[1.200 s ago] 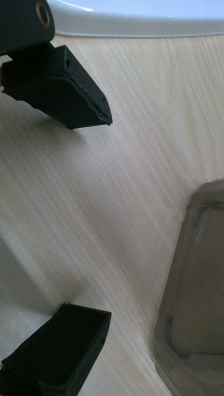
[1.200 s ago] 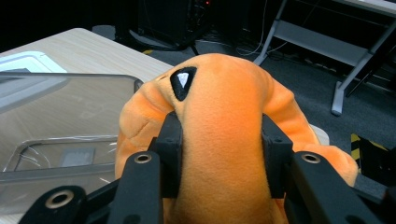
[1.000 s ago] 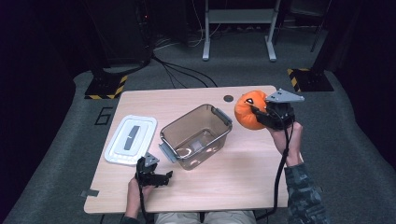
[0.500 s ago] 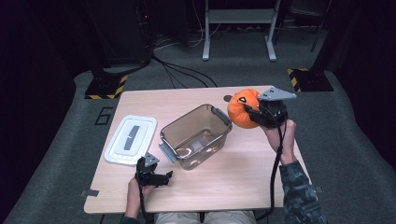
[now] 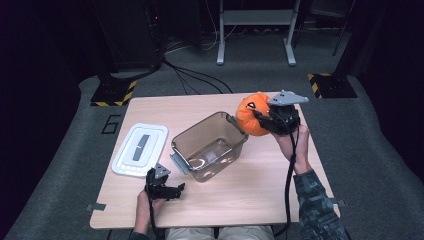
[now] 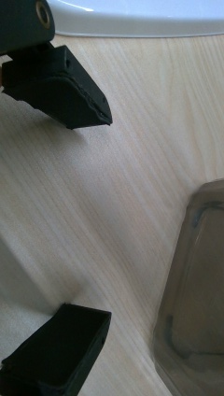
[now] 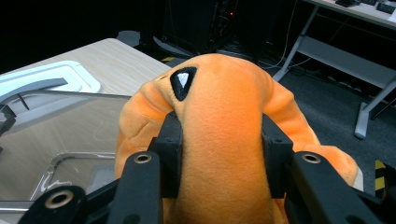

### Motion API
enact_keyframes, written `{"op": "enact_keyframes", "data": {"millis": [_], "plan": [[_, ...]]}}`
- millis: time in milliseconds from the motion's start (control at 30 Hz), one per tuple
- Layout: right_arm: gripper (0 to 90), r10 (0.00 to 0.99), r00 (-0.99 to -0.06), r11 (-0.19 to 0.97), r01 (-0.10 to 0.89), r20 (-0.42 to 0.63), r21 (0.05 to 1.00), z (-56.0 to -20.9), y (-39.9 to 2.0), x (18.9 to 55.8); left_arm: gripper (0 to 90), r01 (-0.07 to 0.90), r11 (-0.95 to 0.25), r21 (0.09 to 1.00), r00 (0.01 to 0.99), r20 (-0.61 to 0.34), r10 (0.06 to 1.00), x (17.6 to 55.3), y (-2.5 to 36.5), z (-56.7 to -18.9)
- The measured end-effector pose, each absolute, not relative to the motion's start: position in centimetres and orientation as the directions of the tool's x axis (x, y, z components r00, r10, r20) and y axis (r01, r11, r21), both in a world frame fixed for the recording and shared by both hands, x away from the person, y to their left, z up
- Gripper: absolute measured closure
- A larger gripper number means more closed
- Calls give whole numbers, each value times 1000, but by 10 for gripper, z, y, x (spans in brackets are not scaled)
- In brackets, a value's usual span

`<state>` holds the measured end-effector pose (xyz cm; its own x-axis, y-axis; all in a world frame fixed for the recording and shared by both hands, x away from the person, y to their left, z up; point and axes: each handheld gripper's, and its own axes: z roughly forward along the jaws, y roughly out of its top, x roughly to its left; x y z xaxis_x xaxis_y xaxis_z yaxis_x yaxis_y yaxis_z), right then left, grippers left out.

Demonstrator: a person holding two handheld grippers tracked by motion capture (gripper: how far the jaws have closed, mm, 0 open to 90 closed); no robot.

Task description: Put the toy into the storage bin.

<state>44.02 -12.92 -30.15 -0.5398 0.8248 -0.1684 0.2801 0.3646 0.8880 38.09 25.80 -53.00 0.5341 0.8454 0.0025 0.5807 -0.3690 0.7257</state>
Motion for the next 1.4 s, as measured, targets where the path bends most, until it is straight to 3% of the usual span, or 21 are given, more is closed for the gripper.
{"op": "enact_keyframes", "data": {"millis": [1400], "plan": [[593, 763, -628, 398, 270, -153, 876, -307, -74, 452, 64, 578, -372, 726, 535, 8, 845, 381, 258, -530]]}}
